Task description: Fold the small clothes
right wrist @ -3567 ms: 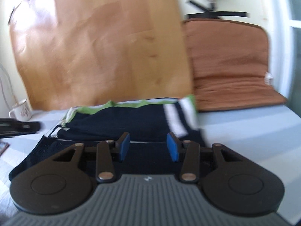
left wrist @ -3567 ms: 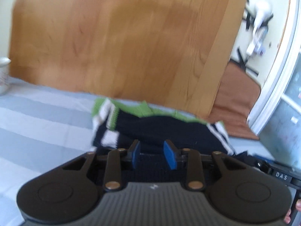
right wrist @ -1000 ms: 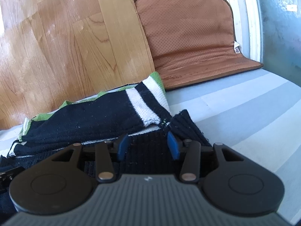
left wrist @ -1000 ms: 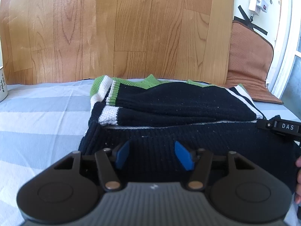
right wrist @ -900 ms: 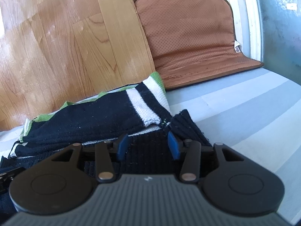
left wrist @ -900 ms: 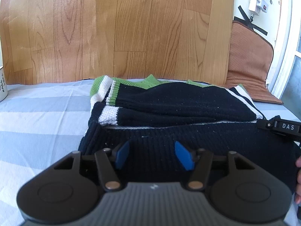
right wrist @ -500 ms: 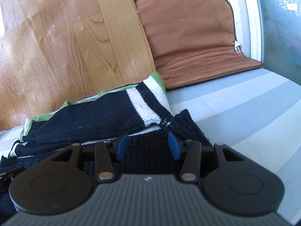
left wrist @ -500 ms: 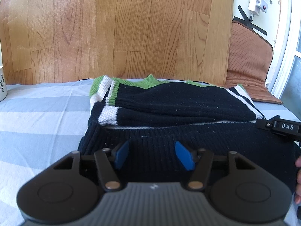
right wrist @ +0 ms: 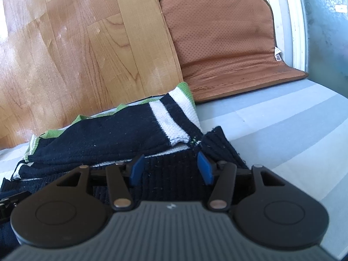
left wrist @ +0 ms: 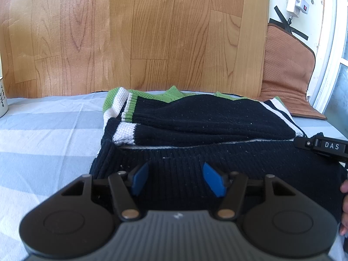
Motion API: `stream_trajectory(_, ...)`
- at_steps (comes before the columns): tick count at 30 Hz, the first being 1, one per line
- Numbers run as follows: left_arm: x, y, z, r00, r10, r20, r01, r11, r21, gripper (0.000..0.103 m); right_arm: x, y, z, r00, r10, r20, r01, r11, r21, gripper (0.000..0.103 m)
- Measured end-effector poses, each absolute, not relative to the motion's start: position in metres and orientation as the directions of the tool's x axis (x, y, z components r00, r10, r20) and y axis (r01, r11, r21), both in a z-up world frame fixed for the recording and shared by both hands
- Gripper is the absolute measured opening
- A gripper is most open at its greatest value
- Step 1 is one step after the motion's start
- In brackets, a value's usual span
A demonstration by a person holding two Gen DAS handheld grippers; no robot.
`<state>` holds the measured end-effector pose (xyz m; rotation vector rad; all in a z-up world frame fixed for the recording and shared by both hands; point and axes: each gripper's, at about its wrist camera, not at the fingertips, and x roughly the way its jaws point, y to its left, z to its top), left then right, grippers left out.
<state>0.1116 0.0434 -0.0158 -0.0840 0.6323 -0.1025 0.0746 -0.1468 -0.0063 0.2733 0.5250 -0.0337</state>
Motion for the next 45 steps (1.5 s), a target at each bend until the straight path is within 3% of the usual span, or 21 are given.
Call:
stream_trajectory(15, 0.109, 0.041, -0.016, 0.806, -0.106, -0.583, 0.066, 0.994, -0.090, 0.059, 0.074, -0.147, -0.006, 0.866, 0.038, -0.498, 0.103, 0.962, 0.252, 0.058)
stream_trajectory(23, 0.098, 0.037, -0.010, 0.841, -0.083, -0.535, 0.067, 0.997, -0.049, 0.061, 0.073, -0.147, -0.006, 0.867, 0.039, -0.497, 0.104, 0.961, 0.257, 0.058)
stream_trajectory(29, 0.107, 0.042, -0.014, 0.804, -0.106, -0.585, 0.069, 0.994, -0.085, 0.061, 0.073, -0.147, -0.006, 0.867, 0.040, -0.497, 0.103, 0.961, 0.258, 0.058)
stream_trajectory(45, 0.109, 0.042, -0.015, 0.797, -0.112, -0.593, 0.072, 0.993, -0.091, 0.062, 0.073, -0.147, -0.006, 0.867, 0.041, -0.497, 0.102, 0.961, 0.258, 0.058)
